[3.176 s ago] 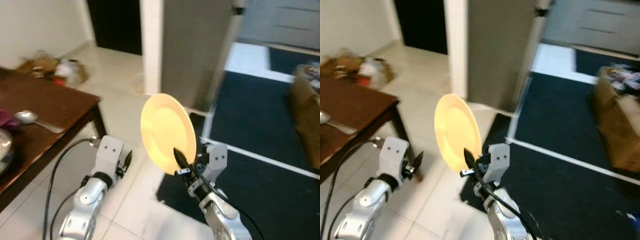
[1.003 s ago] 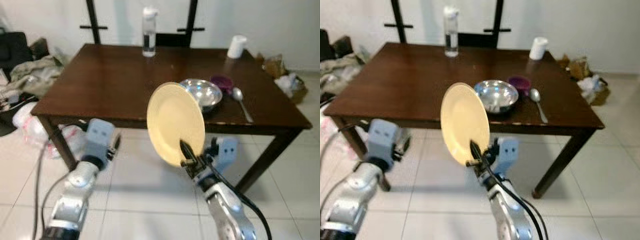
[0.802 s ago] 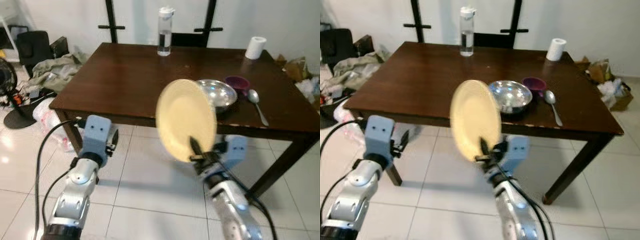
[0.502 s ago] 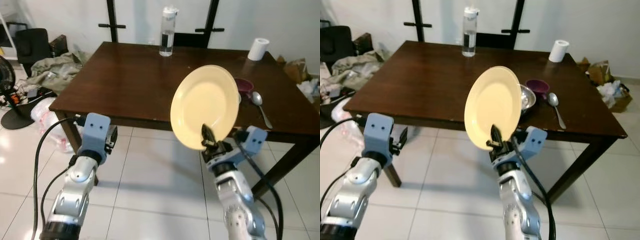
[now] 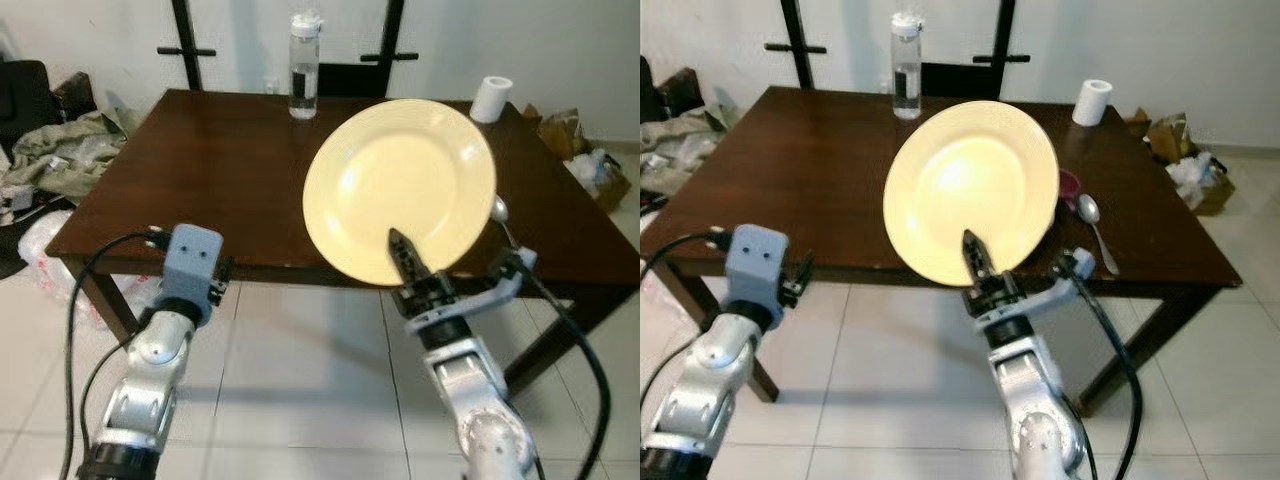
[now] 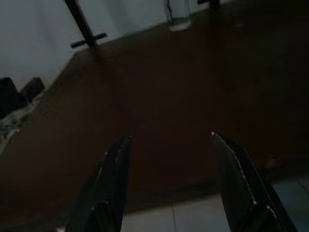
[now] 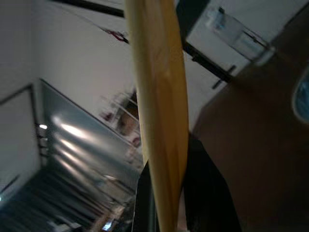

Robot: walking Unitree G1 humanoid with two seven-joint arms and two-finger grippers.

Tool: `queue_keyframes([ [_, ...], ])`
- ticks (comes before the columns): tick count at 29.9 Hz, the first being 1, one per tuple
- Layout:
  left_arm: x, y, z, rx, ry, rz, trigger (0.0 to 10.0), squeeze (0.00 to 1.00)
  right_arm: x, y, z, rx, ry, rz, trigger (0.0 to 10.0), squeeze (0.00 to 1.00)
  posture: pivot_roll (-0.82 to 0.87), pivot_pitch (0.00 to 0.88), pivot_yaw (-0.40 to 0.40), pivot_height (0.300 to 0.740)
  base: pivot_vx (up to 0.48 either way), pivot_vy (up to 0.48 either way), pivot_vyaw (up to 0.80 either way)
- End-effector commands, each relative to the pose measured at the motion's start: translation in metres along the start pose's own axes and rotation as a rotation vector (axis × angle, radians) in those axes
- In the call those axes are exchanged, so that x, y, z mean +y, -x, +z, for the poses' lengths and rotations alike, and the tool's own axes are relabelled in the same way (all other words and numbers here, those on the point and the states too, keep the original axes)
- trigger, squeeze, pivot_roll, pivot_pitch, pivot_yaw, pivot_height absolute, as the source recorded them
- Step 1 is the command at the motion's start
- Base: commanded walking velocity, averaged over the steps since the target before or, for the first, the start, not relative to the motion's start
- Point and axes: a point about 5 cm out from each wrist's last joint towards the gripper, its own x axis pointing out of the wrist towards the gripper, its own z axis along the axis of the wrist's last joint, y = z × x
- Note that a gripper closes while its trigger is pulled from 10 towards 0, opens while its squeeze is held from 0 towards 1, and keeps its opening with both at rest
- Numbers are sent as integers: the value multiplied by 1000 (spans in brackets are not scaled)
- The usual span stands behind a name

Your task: Setting the table

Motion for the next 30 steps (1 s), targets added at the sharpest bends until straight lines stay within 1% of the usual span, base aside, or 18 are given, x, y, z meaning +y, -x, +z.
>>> queue_keyframes([
  [1, -1, 2, -3, 5, -13, -4, 10000, 0, 3, 3, 5, -16, -33, 31, 10000, 0, 63, 132, 62, 740, 458, 0, 0],
  [2, -1, 2, -3, 2, -15, -5, 10000, 0, 4, 3, 6, -12, -48, 41, 10000, 0, 63, 132, 62, 740, 458, 0, 0],
  [7, -1, 2, -2, -2, -18, -7, 10000, 0, 3, 3, 5, 10, -48, 35, 10000, 0, 64, 132, 64, 740, 458, 0, 0],
  [8, -1, 2, -3, -3, -19, -7, 10000, 0, 2, 3, 2, 26, -36, 22, 10000, 0, 64, 132, 64, 740, 458, 0, 0],
  [12, -1, 2, -2, -4, -20, -8, 10000, 0, -3, 3, -2, 59, -61, -22, 10000, 0, 66, 131, 65, 740, 458, 0, 0],
  [13, -1, 2, -2, -4, -21, -9, 10000, 0, -5, 4, -5, 84, -79, -38, 10000, 0, 66, 131, 65, 740, 458, 0, 0],
  [14, -1, 2, -2, -5, -21, -9, 10000, 0, -7, 4, -8, 114, -56, -54, 10000, 0, 67, 131, 66, 740, 458, 0, 0],
  [15, -1, 2, -2, -5, -21, -9, 10000, 0, -7, 4, -8, 114, -56, -54, 10000, 0, 67, 131, 66, 740, 458, 0, 0],
  [16, -1, 2, -3, -4, -23, -8, 10000, 0, -11, 5, -17, 194, -2, -91, 10000, 0, 67, 131, 66, 740, 454, 0, 0],
  [17, -1, 2, -3, -4, -23, -8, 10000, 0, -11, 5, -17, 194, -2, -91, 10000, 0, 67, 131, 66, 740, 454, 0, 0],
  [18, 0, 2, -4, -1, -31, -6, 10000, 0, -14, 6, -22, 229, 31, -116, 10000, 0, 67, 131, 66, 740, 431, 0, 0],
  [19, 0, 2, -4, -1, -31, -6, 10000, 0, -14, 6, -22, 229, 31, -116, 10000, 0, 67, 131, 66, 740, 431, 0, 0],
  [21, 0, 3, -4, 1, -39, -4, 10000, 0, -17, 6, -23, 241, 79, -146, 10000, 0, 66, 129, 65, 740, 416, 0, 0],
  [22, 0, 3, -4, 1, -39, -4, 10000, 0, -17, 6, -23, 241, 79, -146, 10000, 0, 66, 129, 65, 740, 409, 0, 0],
  [23, 1, 3, -5, 1, -43, 2, 10000, 0, -20, 4, -25, 250, 110, -172, 10000, 0, 66, 129, 65, 740, 368, 0, 0],
  [24, 2, 3, -5, 1, -49, 10, 10000, 0, -20, 4, -25, 252, 112, -174, 10000, 0, 67, 128, 64, 740, 307, 0, 0],
  [28, 7, 4, -3, -17, -59, 47, 10000, 0, -18, 5, -30, 276, 120, -160, 10000, 0, 70, 127, 63, 740, 0, 0, 0],
  [30, 10, 4, -1, -31, -61, 60, 10000, 0, -18, 6, -35, 309, 158, -158, 10000, 0, 70, 127, 62, 740, 0, 0, 0],
])
